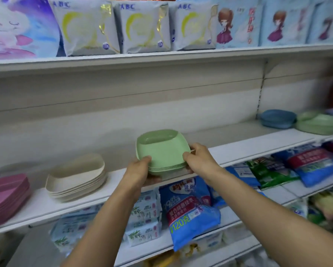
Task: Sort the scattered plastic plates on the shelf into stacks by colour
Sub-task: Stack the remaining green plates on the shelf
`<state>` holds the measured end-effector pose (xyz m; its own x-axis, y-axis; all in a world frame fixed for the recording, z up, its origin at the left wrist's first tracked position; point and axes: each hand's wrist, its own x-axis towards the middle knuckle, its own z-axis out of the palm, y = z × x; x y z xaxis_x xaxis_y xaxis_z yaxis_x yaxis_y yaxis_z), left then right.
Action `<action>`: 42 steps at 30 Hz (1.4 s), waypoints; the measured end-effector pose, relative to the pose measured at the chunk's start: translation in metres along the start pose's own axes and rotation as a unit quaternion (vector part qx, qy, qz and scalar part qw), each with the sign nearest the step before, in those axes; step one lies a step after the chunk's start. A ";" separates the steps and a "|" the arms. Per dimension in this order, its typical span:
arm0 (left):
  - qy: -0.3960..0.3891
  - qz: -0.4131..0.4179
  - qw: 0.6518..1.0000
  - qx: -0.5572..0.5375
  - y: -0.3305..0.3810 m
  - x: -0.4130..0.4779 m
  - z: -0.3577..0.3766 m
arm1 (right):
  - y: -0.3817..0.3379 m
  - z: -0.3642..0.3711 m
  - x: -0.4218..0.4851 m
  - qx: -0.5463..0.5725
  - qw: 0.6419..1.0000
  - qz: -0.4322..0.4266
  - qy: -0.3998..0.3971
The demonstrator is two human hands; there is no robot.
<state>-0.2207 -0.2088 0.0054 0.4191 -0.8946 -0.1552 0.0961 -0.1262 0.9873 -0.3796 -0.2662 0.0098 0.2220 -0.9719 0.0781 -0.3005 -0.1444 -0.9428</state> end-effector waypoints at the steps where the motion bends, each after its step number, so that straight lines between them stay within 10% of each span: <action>1: -0.012 0.008 1.000 -0.007 0.000 -0.001 0.009 | 0.002 -0.010 -0.002 0.014 1.000 0.002 0.015; 20: -0.215 0.018 0.974 0.064 -0.016 -0.023 0.285 | 0.114 -0.291 0.003 0.013 0.989 0.081 0.125; 30: -0.200 -0.005 0.979 0.021 -0.023 -0.026 0.487 | 0.169 -0.484 0.053 0.010 0.995 0.056 0.086; 42: -0.068 0.020 0.997 0.010 -0.020 0.023 0.500 | 0.228 -0.544 0.175 -0.020 0.967 0.133 0.215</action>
<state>-0.6641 -0.4415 -0.0013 0.2951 -0.9490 -0.1112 0.0628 -0.0968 0.9933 -0.9145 -0.5702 -0.0152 -0.2725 -0.9617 -0.0298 -0.3310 0.1228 -0.9356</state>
